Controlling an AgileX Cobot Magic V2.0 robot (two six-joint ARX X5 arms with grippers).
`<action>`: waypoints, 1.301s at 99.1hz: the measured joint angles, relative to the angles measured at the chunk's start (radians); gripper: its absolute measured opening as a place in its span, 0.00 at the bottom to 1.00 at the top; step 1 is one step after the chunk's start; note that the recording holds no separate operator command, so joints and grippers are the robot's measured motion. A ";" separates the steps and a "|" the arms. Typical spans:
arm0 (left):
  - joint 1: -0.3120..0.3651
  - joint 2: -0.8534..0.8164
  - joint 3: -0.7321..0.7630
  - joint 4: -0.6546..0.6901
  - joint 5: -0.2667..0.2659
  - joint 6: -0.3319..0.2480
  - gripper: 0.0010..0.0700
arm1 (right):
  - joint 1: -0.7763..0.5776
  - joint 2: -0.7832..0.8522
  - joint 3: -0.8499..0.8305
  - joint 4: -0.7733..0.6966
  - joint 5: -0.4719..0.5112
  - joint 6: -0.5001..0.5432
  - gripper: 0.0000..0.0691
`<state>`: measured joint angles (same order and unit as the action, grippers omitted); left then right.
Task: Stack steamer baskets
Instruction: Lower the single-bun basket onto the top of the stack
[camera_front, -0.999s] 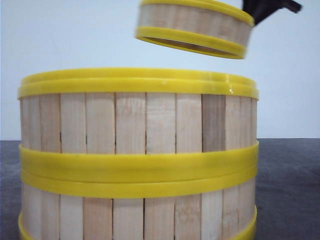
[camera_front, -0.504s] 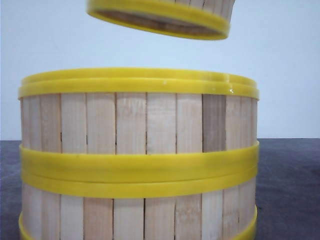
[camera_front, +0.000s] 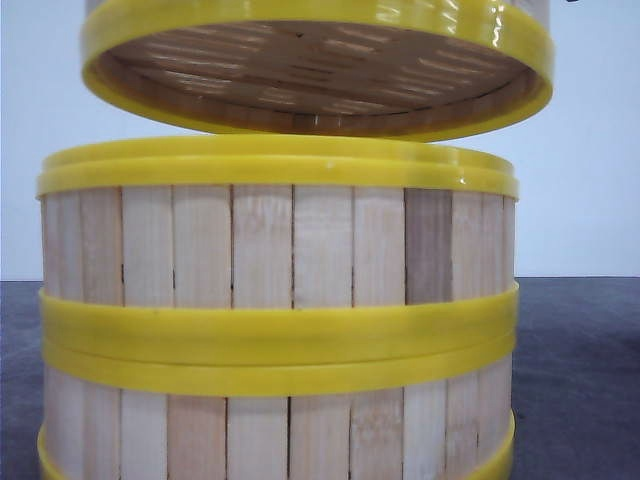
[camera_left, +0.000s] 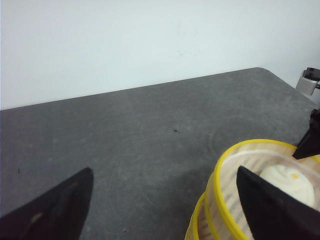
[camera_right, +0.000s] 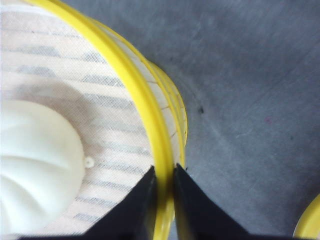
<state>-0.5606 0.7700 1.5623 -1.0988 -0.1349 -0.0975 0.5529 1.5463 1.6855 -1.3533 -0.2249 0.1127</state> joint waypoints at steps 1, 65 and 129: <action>0.000 0.000 0.000 -0.001 0.000 0.000 0.78 | 0.003 0.001 0.000 0.000 0.003 0.000 0.04; 0.000 0.000 0.000 -0.017 0.000 0.000 0.78 | 0.051 0.138 0.000 0.000 0.039 -0.002 0.04; 0.000 0.000 0.000 -0.019 0.000 0.000 0.78 | 0.137 0.138 0.005 0.000 0.139 -0.011 0.04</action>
<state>-0.5606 0.7700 1.5623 -1.1179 -0.1349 -0.0975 0.6899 1.6844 1.6909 -1.3533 -0.0860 0.1017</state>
